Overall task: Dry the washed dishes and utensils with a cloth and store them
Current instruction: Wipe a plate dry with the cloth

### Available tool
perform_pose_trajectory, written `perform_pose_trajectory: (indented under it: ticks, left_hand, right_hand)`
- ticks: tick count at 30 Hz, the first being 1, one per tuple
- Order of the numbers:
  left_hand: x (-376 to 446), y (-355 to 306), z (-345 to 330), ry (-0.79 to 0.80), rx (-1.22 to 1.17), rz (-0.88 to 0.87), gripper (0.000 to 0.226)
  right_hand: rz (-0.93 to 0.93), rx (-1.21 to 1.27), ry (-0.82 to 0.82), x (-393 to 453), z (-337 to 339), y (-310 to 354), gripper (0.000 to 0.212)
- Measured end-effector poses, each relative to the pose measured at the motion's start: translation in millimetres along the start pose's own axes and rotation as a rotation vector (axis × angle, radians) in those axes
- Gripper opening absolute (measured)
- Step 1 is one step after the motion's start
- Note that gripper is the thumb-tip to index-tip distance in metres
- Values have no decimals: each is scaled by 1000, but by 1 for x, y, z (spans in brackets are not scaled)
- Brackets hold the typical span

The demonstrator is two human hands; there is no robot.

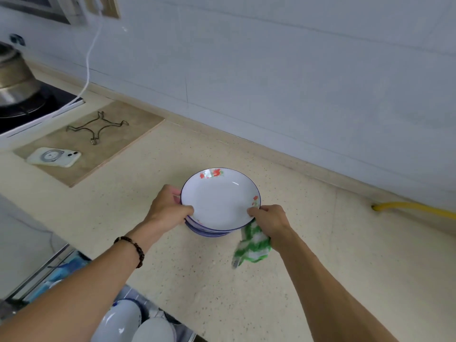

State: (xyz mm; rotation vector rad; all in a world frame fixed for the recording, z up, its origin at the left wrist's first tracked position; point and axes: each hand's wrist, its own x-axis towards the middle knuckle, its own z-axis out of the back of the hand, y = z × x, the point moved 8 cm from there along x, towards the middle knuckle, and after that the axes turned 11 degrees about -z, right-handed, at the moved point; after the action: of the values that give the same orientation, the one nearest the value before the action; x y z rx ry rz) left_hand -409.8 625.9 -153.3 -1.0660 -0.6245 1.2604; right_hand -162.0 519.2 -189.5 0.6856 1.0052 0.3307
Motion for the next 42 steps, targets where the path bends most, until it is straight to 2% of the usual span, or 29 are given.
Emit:
perform_pose_trajectory:
  ticks: [5,10,15,17,24,30,36,39,42]
  left_hand:
    - [-29,-34,1,23,-148,-108,37]
    - [-80,-62,-18,127,-257,-118,36]
    - [-165,-86,-80,445,-470,-33,36]
    - [-200,-95,-108,537,-505,-16,35]
    - [-338,-122,-209,771,-376,-118,33]
    - [-463,-109,-290,928,-230,-112,34]
    - [-574,-95,-355,1054,-16,-211,34]
    - [-610,-89,-375,1067,135,-253,38]
    - [-638,-87,-390,1093,253,-313,43]
  right_hand:
    - [16,223,-61,-74,27,-23,34]
    - [-5,365,-138,-154,58,-65,31]
    - [-54,491,-263,-233,100,-135,20]
    - [-90,539,-308,-260,117,-170,22]
    - [-205,756,-512,-344,174,-319,17]
    - [-334,839,-620,-412,210,-451,20]
    - [-452,1000,-585,-455,210,-569,11]
    - [-475,1093,-533,-467,199,-603,2]
    - [-467,1133,-496,-468,192,-624,9]
